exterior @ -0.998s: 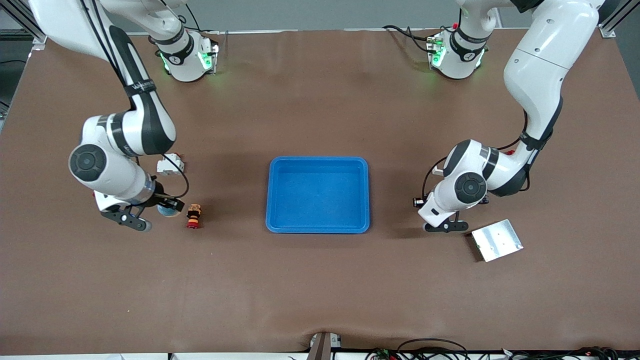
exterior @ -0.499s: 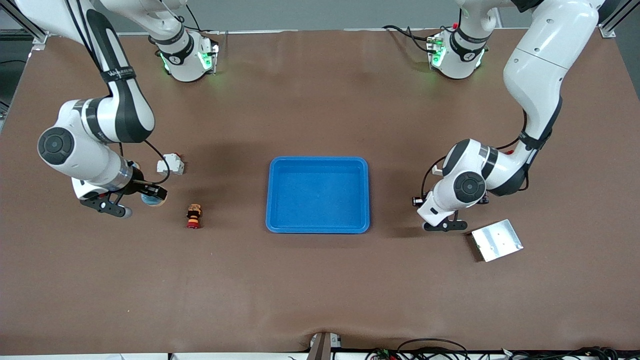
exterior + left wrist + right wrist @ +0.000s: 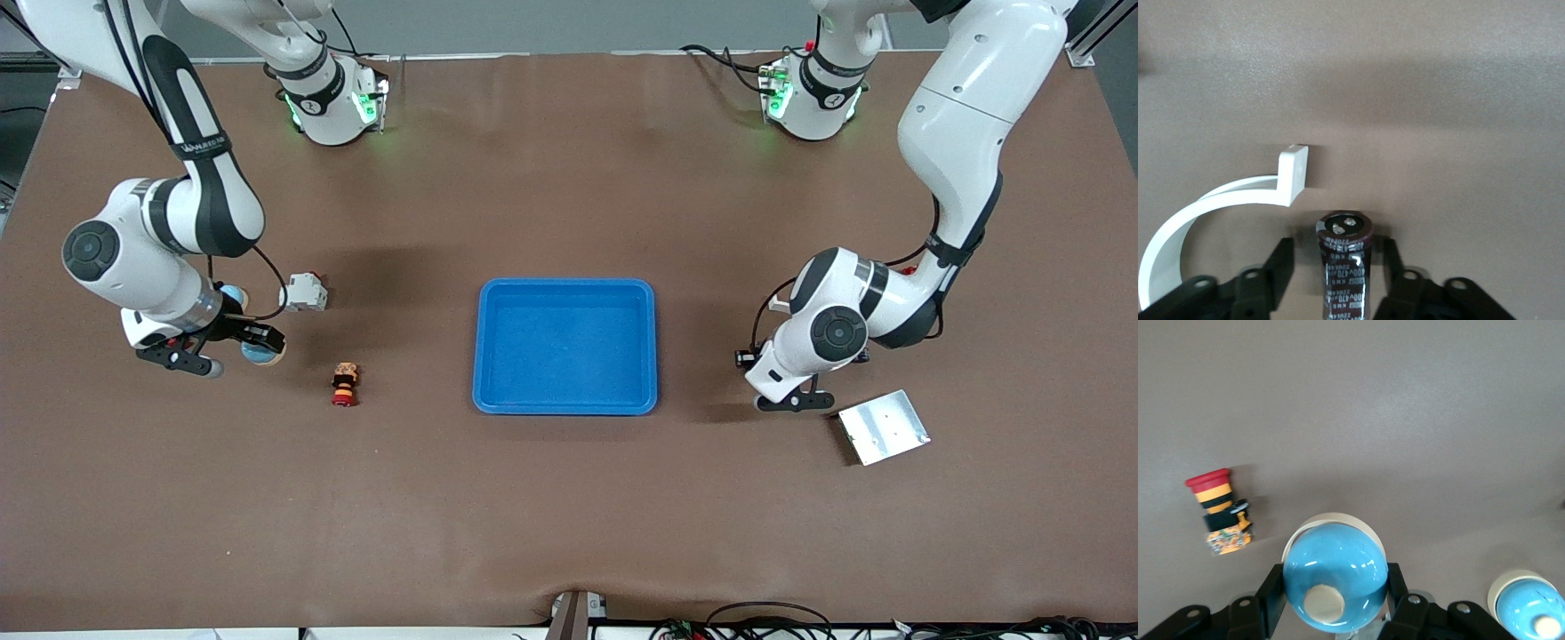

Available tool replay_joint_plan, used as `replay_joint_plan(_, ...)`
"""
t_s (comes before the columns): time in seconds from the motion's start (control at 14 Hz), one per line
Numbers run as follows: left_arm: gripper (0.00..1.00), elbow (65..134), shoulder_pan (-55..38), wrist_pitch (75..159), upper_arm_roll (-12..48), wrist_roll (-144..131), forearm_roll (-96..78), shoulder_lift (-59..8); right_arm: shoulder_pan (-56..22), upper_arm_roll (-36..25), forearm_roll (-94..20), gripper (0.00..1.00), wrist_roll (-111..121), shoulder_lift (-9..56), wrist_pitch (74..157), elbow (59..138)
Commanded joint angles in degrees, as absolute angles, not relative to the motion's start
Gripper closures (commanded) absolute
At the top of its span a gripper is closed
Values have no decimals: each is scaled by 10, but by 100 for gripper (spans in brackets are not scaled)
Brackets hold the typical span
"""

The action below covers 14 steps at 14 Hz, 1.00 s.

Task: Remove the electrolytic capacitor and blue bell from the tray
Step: 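Set the capacitor beside the arc while the right gripper carries the bell, then withdraw the left gripper to rest while the right gripper holds the bell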

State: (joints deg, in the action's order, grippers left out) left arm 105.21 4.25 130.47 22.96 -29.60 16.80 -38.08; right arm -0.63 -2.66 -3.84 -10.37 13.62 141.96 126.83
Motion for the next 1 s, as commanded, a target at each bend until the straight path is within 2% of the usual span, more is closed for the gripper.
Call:
replay_joint_plan(0.0, 0, 1066, 53, 1313, 239, -306, 179, -370, 10, -16, -52, 100, -85, 129, 1454, 1295)
replay_joint_plan(0.43, 0, 1058, 54, 1303, 250, -330, 175, -367, 20, -15, -52, 100, -70, 154, 1490, 1305)
replay_joint_plan(0.93, 0, 1056, 82, 1258, 273, -327, 173, -309, 48, -13, -54, 100, -35, 198, 1532, 1304)
